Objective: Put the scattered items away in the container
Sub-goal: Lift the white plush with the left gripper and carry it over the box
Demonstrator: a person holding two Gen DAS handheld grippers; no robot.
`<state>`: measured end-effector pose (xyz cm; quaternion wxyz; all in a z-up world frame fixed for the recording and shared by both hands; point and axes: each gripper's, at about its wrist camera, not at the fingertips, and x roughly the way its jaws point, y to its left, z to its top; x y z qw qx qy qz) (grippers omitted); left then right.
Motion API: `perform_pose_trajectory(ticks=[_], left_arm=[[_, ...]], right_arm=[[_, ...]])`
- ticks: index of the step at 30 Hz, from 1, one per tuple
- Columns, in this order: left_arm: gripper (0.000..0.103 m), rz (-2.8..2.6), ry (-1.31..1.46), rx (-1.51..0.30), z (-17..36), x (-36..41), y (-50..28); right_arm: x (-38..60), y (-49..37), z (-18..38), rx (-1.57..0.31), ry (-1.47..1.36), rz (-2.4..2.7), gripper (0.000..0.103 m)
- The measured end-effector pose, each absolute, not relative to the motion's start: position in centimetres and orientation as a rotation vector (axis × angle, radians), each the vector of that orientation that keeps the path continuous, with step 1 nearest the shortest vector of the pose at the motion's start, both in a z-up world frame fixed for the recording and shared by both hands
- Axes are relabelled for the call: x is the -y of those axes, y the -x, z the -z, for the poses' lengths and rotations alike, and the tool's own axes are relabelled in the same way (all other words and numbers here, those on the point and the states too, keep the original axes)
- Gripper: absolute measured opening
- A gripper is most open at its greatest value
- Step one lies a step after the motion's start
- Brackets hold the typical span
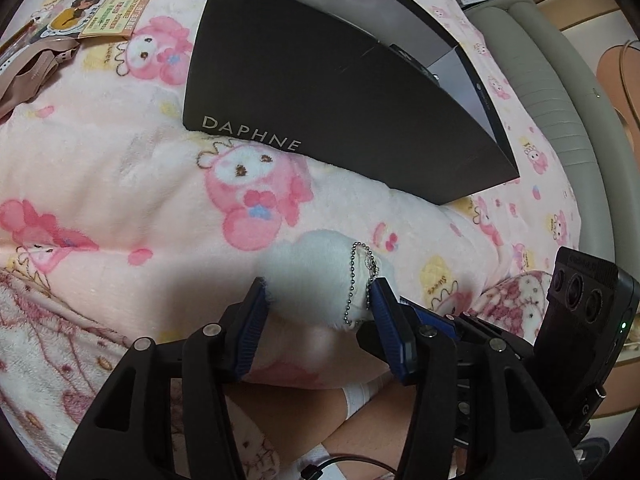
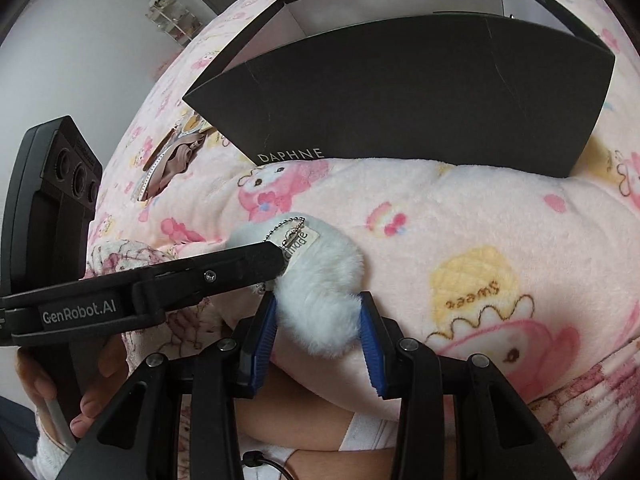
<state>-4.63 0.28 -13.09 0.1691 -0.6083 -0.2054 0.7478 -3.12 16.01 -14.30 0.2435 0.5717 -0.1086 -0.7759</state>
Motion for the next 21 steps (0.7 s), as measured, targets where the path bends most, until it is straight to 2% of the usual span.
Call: perform_pose_trajectory(ticks=[7,15,18,21], left_arm=[[0.059,-2.092,1.720,0.635,12.7,-0.4,4.7],[0.059,-2.043,1.693,0.690,12.4,-1.3,5.3],[0.048,-2.115,1.652,0.737,11.9,-1.0,5.2],[0.048,-2.122,1.575,0.738,11.0,-1.5,6.2]], right_arm=[[-17.3,3.5,14.0,0.364,-1.521,2.118,0.035],[-18.4,3.9,13.4,0.363,-1.520,2.200,0.036],[-19.2,4.0,13.0,0.410,-1.497,2.222,0.036],[-20.0,4.0,12.0,0.465,-1.411,2.254,0.036]])
